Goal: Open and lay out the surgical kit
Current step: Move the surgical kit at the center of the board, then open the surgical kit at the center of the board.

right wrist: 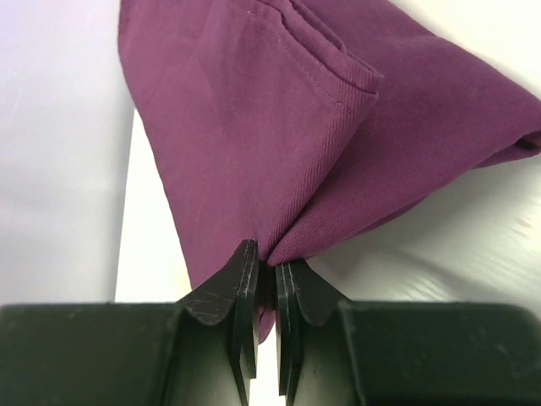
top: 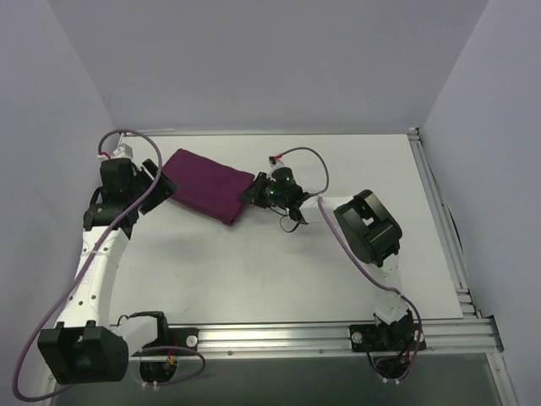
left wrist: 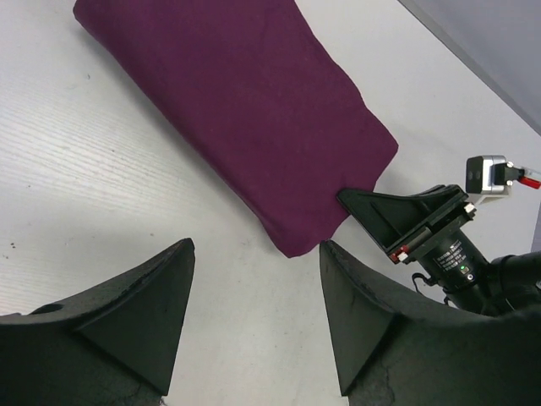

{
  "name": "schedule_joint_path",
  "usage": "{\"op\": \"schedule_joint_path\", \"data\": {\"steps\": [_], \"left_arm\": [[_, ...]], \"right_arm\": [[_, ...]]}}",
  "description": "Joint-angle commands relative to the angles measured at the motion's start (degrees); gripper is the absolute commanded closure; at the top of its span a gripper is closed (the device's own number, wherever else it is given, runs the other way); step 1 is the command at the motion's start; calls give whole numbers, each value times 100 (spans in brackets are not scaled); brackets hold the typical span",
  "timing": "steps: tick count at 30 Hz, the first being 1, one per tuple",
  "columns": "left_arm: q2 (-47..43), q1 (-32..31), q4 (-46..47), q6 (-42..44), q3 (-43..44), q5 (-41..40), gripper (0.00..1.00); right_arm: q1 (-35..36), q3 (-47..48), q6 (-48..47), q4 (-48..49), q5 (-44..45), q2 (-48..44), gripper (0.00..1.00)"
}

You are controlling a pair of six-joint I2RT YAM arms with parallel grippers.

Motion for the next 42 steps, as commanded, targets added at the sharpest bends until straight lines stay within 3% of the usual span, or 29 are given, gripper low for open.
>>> {"op": "schedule_joint_path", "data": {"steps": [1, 5, 7, 10, 11, 12, 17, 21, 27, 42], "left_arm": [[208, -20, 248, -166, 201, 295, 30], [401, -20, -77, -307, 324, 436, 28], [445, -20, -339, -351, 403, 480, 28], [437, -20, -700, -395, 430, 541, 26], [454, -20, -884, -334, 525, 455, 26], [524, -229, -1043, -290, 596, 358, 26], [498, -389, -1378, -455, 500, 58, 26], [682, -390, -1168, -957, 184, 356, 26], [903, -425, -1395, -1090, 526, 709, 26], [920, -416, -1818, -870, 1088, 568, 26]], "right_arm": [[-155, -326, -275, 50, 124, -828, 100], [-252, -669, -459, -222, -51, -1050, 100], [-270, -574, -687, -694, -201, -1094, 95], [-261, -468, -1013, -1205, -385, -1216, 58], [-261, -442, -1144, -1399, -438, -1269, 36], [-261, -354, -1441, -1618, -482, -1331, 30], [-533, 138, -2208, -3141, 0, -2042, 16], [-954, 1103, -2402, -3753, -403, -1387, 21], [-1078, 2326, -2762, -4335, -684, -472, 32], [-1105, 2485, -2499, -3880, -1264, 215, 35]]}}
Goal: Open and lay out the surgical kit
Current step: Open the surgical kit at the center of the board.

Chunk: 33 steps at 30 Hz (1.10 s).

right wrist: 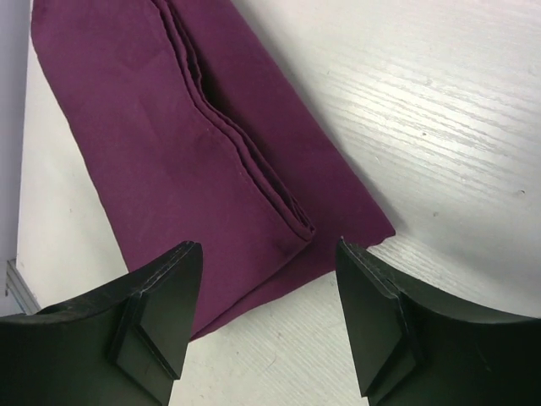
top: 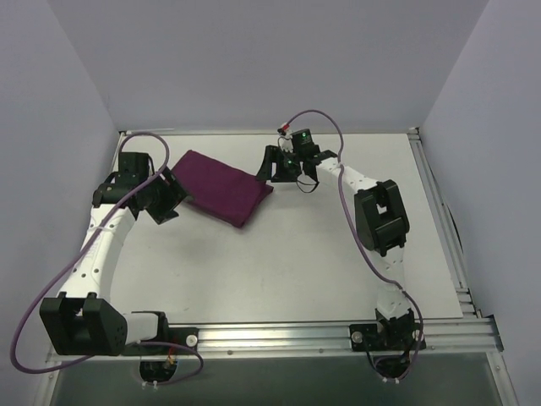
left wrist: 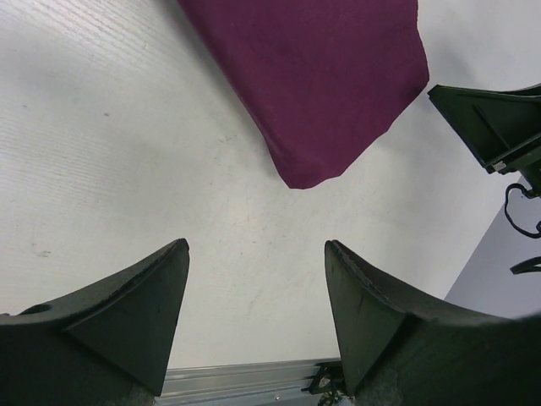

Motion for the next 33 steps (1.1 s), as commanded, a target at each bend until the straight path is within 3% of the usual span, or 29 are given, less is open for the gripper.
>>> {"op": "schedule_joint_path", "data": {"steps": [1, 5, 15, 18, 19, 25, 33], "left_arm": [[-41, -27, -207, 100, 391, -11, 26], [-33, -27, -233, 127, 453, 6, 26], [-103, -27, -225, 145, 488, 15, 26], [-138, -27, -277, 162, 506, -11, 26], [-147, -27, -286, 171, 515, -20, 26], [-173, -27, -400, 224, 655, -108, 26], [-682, -36, -953, -294, 796, -1248, 32]], "right_arm": [[14, 138, 98, 321, -327, 95, 36], [14, 155, 246, 462, -520, 192, 43], [23, 146, 221, 497, -538, 324, 42], [58, 243, 203, 532, -643, 386, 53], [76, 261, 195, 541, -661, 394, 64], [181, 401, 11, 550, -811, 342, 100], [1042, 419, -395, 225, -1591, -378, 100]]}}
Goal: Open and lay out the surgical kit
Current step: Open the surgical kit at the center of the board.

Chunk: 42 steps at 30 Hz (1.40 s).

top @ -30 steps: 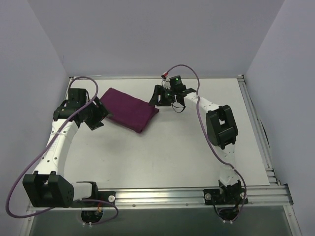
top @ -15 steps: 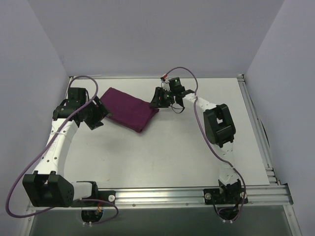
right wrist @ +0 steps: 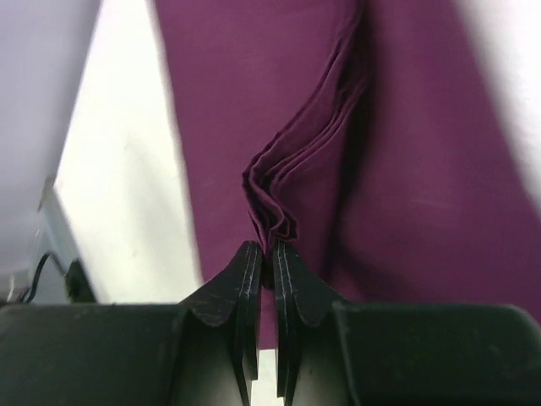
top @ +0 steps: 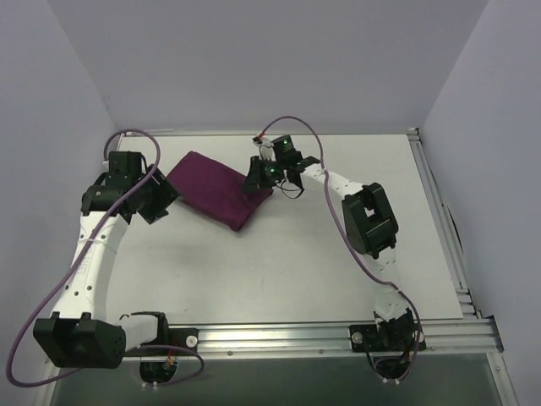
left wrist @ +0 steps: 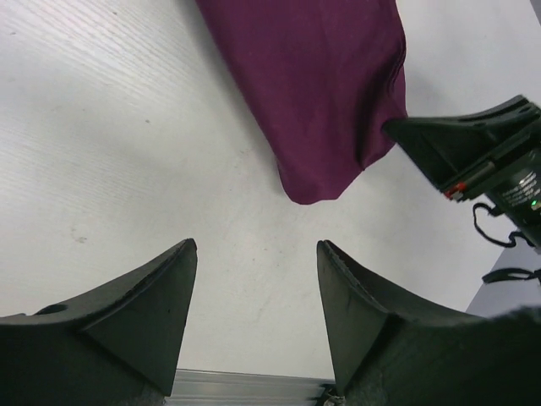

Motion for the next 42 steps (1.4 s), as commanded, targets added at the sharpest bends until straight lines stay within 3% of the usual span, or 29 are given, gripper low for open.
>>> {"op": "schedule_joint_path", "data": {"steps": [1, 9, 14, 17, 18, 21, 26, 32, 34, 37, 42], "left_arm": [[-493, -9, -405, -334, 313, -837, 32], [-686, 8, -555, -404, 305, -900, 31], [-941, 8, -459, -501, 6, -803, 31], [-1064, 8, -397, -527, -179, -820, 31], [-1082, 17, -380, -545, -205, -829, 31], [-1065, 17, -370, -563, -302, -855, 31], [-854, 17, -265, -475, -390, -715, 30], [-327, 17, 252, -317, -698, -214, 36], [-169, 17, 297, -317, -794, -108, 38], [130, 70, 455, -387, -979, 40, 39], [631, 201, 745, -501, -1216, 234, 40]], "right_arm": [[690, 188, -209, -177, -760, -715, 100], [2008, -786, -340, -300, -646, -1233, 100], [2352, -1552, -699, -695, -462, -1550, 98], [2361, -1746, -876, -923, -461, -1586, 73], [2361, -1694, -937, -1003, -418, -1577, 59], [2283, -1404, -939, -1179, -23, -1665, 45], [1231, -1684, 141, -626, 522, -2236, 42], [587, -1921, 406, -680, 673, -2403, 39], [367, -2018, 520, -635, 690, -2412, 42], [138, -2089, 661, -468, 550, -2324, 54], [6, -2185, 1074, 165, -3, -1999, 52]]}}
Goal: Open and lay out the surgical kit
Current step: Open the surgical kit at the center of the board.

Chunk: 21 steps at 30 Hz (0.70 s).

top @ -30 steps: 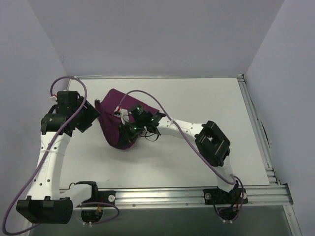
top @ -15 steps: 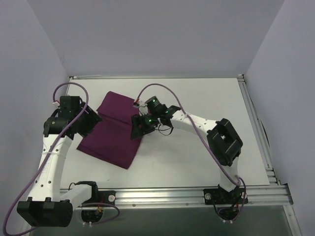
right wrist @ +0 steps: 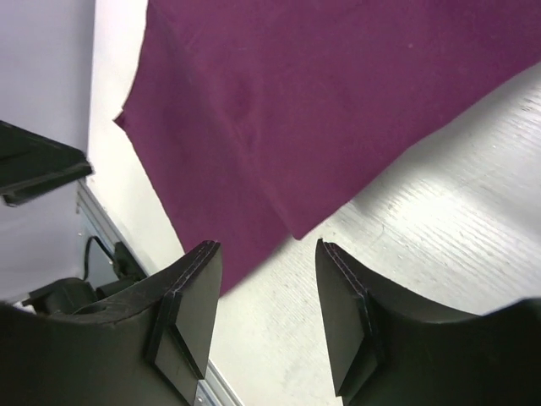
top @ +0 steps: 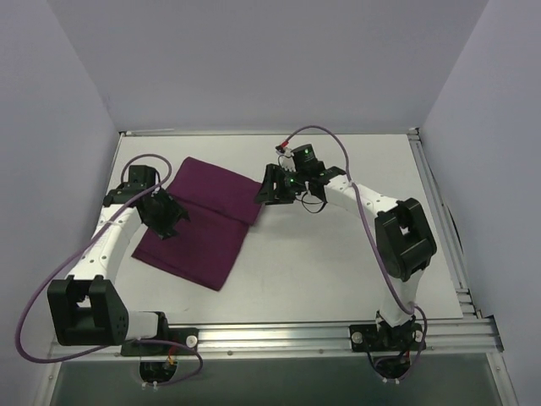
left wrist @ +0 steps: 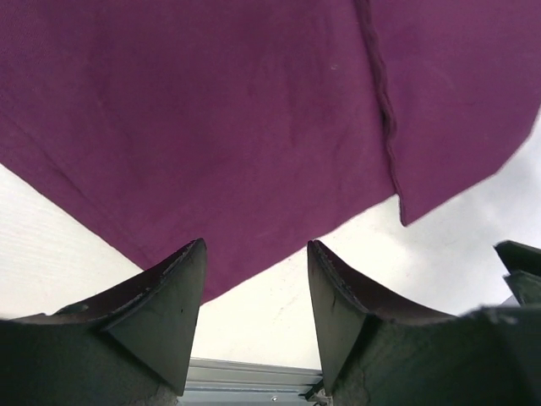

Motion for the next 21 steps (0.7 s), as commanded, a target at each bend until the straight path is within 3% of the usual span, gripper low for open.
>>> {"op": "schedule_joint_path", "data": {"steps": [1, 4, 9, 21], "left_arm": [[199, 140, 433, -8, -130, 219, 41], [427, 306, 617, 37, -349, 254, 42], [955, 536, 934, 142, -596, 421, 60], [2264, 747, 917, 309, -482, 413, 89]], "right_arm": [[-49, -105, 392, 585, -448, 156, 51], [-49, -193, 472, 761, -501, 288, 50], [-49, -202, 375, 647, -439, 420, 49], [57, -176, 314, 797, -545, 824, 50]]}}
